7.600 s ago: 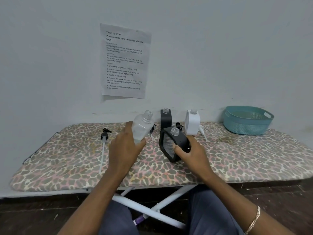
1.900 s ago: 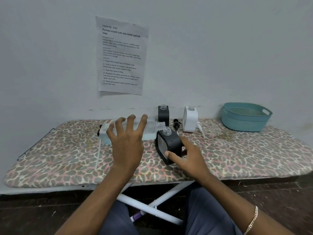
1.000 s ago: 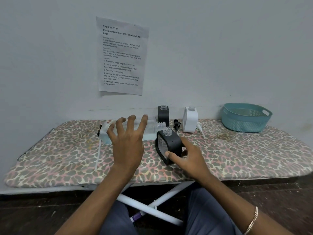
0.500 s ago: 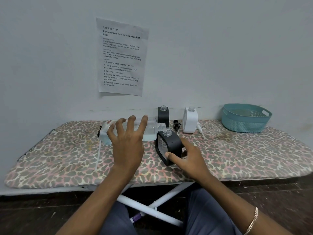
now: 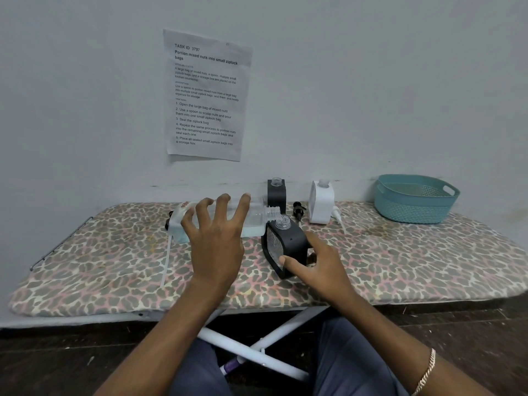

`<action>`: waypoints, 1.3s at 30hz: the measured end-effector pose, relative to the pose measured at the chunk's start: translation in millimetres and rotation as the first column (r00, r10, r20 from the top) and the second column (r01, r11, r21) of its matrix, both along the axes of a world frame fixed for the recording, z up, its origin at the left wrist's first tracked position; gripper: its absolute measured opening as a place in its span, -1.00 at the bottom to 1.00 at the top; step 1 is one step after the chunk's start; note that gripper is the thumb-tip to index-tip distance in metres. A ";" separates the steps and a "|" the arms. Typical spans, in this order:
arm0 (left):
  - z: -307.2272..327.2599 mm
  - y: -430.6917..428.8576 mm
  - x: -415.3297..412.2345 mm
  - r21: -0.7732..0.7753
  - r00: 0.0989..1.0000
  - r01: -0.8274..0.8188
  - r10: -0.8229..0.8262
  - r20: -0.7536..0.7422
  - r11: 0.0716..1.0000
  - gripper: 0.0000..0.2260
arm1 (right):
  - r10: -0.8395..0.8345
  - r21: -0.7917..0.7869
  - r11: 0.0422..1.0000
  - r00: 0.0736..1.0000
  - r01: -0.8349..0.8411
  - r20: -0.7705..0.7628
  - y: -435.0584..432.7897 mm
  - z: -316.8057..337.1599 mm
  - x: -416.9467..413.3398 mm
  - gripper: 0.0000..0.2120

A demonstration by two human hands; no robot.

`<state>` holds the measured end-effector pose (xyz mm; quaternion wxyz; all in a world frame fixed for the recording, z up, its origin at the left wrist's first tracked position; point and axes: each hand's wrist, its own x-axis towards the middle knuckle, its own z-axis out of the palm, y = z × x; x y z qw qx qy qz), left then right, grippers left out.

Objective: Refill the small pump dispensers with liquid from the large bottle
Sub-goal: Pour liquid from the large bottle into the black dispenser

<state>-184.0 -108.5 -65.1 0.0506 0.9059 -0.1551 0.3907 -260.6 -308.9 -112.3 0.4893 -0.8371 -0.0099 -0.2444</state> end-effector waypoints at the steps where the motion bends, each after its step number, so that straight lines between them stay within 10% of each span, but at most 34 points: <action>1: -0.1 -0.1 -0.1 -0.001 1.000 0.001 -0.001 0.002 1.000 -0.17 | 0.001 0.002 1.000 1.000 -0.001 0.000 -0.1 0.1 0.1 -0.55; 39: 1.0 -0.4 -0.4 0.000 1.000 0.006 -0.006 -0.007 1.000 -0.15 | -0.019 0.001 1.000 1.000 0.019 -0.016 1.8 1.8 -0.8 -0.60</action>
